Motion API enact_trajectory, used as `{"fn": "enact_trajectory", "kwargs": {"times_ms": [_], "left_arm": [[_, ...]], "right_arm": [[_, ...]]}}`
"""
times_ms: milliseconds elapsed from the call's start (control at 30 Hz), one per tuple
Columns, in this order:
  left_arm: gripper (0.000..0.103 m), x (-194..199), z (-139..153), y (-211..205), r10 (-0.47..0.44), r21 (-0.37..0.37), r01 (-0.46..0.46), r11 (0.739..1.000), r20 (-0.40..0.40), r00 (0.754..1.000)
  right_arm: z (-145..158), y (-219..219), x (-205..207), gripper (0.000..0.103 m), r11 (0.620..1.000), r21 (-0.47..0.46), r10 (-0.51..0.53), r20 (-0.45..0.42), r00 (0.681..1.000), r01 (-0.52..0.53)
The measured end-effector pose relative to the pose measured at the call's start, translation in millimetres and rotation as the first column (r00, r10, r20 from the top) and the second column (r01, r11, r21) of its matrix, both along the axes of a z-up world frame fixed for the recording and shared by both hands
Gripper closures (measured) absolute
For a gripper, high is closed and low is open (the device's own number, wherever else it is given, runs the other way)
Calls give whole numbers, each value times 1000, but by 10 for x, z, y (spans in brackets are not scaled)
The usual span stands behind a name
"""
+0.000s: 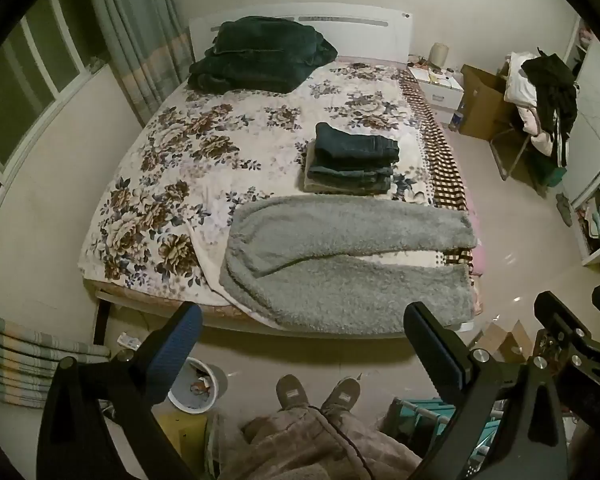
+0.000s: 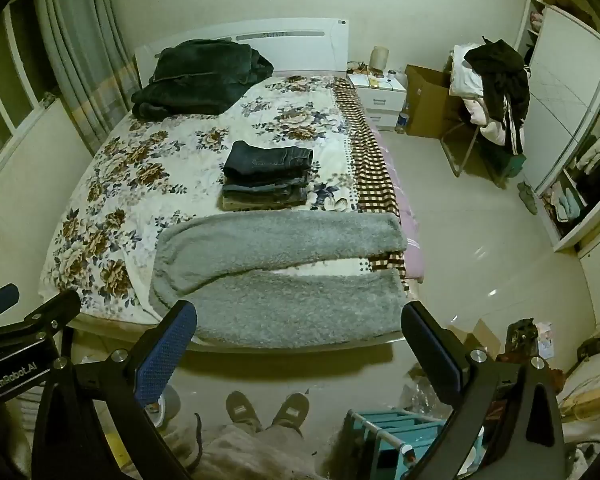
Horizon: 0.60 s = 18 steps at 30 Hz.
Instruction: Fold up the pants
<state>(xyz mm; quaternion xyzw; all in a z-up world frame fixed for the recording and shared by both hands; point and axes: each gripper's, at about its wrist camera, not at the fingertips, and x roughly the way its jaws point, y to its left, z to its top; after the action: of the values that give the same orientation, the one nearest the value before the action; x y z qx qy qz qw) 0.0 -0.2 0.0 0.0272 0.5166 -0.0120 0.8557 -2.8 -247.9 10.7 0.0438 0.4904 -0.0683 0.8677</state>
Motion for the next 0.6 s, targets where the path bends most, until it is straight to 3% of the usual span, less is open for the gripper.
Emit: {"fn": "enact_trajectory", "kwargs": {"times_ms": [600], "left_arm": [[0, 8, 84, -62, 1, -6, -1, 1000, 13, 1000]], "right_arm": [[36, -15, -27, 0, 1000, -21, 0, -4, 1000, 0]]}}
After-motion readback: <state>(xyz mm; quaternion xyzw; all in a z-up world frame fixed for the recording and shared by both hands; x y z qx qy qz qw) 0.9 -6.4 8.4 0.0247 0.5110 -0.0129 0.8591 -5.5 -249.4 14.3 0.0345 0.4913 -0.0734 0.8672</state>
